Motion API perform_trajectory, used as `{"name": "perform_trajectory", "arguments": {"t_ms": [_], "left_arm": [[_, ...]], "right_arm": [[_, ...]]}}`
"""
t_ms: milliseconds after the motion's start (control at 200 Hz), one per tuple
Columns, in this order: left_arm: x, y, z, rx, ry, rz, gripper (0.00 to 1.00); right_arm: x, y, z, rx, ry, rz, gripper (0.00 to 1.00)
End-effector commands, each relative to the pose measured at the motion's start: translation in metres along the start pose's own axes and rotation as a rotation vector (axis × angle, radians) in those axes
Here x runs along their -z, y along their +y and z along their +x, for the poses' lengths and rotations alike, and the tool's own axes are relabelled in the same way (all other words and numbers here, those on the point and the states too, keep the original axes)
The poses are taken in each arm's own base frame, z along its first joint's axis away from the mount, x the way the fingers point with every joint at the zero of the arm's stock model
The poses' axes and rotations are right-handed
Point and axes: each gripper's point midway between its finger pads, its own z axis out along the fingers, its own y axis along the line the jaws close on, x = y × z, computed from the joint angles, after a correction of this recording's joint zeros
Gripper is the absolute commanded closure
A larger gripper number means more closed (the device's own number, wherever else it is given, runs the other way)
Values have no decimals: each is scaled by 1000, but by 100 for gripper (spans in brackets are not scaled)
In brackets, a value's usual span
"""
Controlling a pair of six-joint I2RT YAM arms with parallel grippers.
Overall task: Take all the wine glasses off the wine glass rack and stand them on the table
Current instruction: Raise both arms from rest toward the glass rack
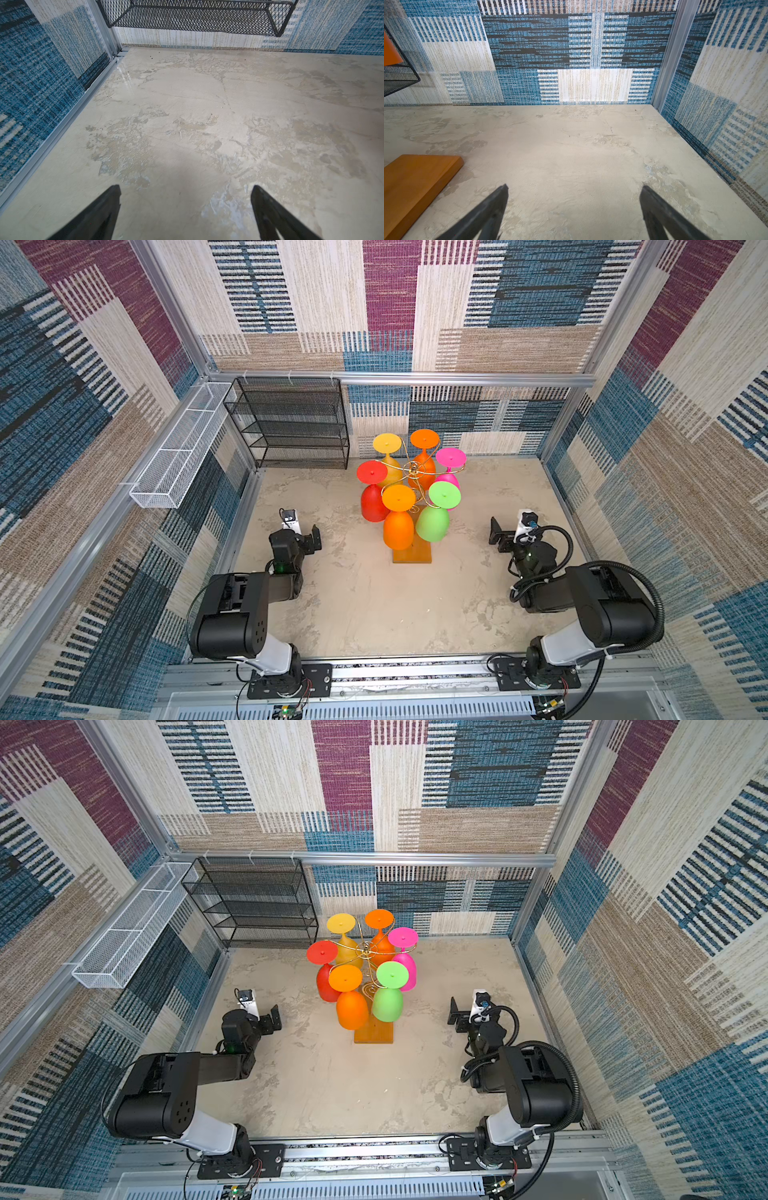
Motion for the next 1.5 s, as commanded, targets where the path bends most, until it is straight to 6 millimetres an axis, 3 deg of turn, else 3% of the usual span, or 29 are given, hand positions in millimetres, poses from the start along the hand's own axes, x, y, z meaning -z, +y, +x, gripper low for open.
{"name": "perform_trajectory", "arguments": {"t_ms": [0,601,721,811,961,1147,1227,1497], "left_arm": [[-1,-1,-6,12,-20,6,0],[0,-1,-6,10,-23,5,1],[8,1,-16,12,-42,1,3],[20,3,-28,13,-67,-9,4],[40,2,-53,0,-126,-22,8],[75,-16,-104,62,-273,14,14],[88,-32,-126,112,-321,89,15],[120,-86,-146,187,-266,276,15]], "right_arm": [[-1,2,-7,5,-25,-9,0],[-2,0,-7,1,-17,-1,0],[-2,-2,-11,-1,-31,9,0],[-14,-3,-19,-5,30,16,0],[-21,0,-46,-62,44,6,0],[-18,27,-90,-227,51,-145,1],[-17,40,-124,-272,58,-220,2],[2,87,-263,-445,27,-515,5]]}}
